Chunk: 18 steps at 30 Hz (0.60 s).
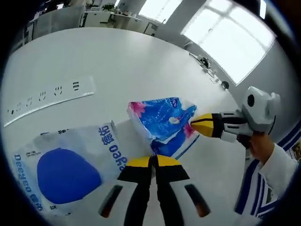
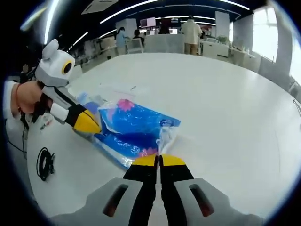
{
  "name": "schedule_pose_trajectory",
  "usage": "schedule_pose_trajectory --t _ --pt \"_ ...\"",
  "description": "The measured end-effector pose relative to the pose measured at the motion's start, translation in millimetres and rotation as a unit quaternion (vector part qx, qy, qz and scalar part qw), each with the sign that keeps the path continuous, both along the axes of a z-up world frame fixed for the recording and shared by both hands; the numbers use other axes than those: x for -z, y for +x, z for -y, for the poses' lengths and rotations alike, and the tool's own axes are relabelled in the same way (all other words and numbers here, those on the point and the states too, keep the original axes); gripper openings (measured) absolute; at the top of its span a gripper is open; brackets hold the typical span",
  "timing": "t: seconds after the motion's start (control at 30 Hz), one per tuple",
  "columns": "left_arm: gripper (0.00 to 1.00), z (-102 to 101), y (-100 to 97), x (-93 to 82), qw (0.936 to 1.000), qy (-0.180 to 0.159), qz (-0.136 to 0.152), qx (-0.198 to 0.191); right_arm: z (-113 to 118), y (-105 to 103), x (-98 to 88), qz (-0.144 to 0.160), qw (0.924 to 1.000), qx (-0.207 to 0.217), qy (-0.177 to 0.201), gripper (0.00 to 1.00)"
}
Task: Arrange the tabletop items into an orderly group along one side of the table until the central work area is clear of visible clutter.
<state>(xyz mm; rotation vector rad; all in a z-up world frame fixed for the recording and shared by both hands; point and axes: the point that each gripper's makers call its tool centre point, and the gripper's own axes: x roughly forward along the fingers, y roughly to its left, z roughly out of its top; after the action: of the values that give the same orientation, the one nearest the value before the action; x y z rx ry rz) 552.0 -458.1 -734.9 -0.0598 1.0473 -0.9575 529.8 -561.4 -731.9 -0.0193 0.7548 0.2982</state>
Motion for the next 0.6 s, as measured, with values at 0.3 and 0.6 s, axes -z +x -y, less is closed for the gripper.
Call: schedule_pose_trajectory --t 0.3,0.6 --pt "0.04 0.2 4.5 3.0 0.9999 -0.001 0.010 -0.005 -1.0 0.2 6.5 -0.008 1.0000 -0.003 0.002 0.03" --pt "0.08 -1.1 7.0 4.3 0.9998 0.002 0.018 -0.007 -0.8 -0.4 9.8 -0.010 0.9999 -0.006 -0.002 0.11"
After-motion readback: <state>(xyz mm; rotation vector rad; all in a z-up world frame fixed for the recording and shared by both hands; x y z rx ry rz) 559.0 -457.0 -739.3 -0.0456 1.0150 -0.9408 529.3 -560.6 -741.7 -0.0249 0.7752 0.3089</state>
